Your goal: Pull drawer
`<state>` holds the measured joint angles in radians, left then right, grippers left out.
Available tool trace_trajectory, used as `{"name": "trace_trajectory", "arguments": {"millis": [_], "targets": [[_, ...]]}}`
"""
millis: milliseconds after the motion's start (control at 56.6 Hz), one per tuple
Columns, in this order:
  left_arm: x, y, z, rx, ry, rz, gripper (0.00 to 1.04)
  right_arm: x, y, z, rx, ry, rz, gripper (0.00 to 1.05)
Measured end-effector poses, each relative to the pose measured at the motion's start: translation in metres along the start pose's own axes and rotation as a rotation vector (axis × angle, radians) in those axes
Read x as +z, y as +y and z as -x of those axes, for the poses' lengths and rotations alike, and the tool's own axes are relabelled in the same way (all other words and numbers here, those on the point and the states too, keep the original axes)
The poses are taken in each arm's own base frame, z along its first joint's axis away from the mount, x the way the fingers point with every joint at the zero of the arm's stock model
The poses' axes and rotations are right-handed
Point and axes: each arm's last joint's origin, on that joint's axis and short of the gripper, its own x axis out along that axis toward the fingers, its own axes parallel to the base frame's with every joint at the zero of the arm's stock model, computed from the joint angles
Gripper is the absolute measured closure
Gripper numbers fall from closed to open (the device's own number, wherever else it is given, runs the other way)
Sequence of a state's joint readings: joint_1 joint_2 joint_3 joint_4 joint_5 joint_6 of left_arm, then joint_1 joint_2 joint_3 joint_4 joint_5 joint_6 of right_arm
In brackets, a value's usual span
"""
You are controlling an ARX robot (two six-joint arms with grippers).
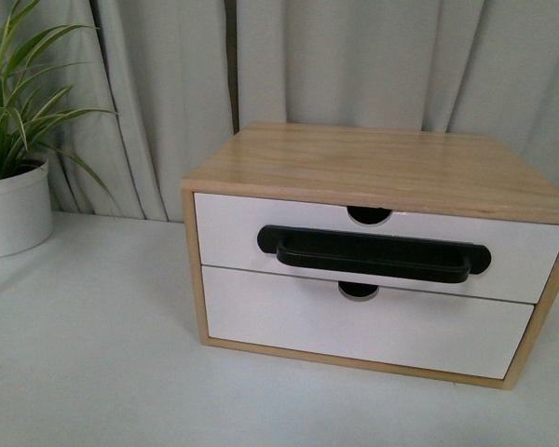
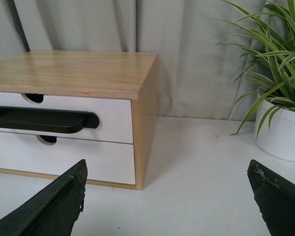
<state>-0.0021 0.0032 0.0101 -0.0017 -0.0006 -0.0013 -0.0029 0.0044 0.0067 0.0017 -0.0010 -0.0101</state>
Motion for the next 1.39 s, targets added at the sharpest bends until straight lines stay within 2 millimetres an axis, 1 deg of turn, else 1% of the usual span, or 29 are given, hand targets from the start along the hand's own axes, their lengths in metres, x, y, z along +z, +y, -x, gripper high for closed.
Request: {"name": "trace_trajectory", "arguments": {"millis": [1395], "targets": [[0.0, 0.0, 0.0, 0.0, 0.0, 0.0, 0.06, 0.0, 0.0, 0.0, 0.0, 0.0, 0.0, 0.09]]}}
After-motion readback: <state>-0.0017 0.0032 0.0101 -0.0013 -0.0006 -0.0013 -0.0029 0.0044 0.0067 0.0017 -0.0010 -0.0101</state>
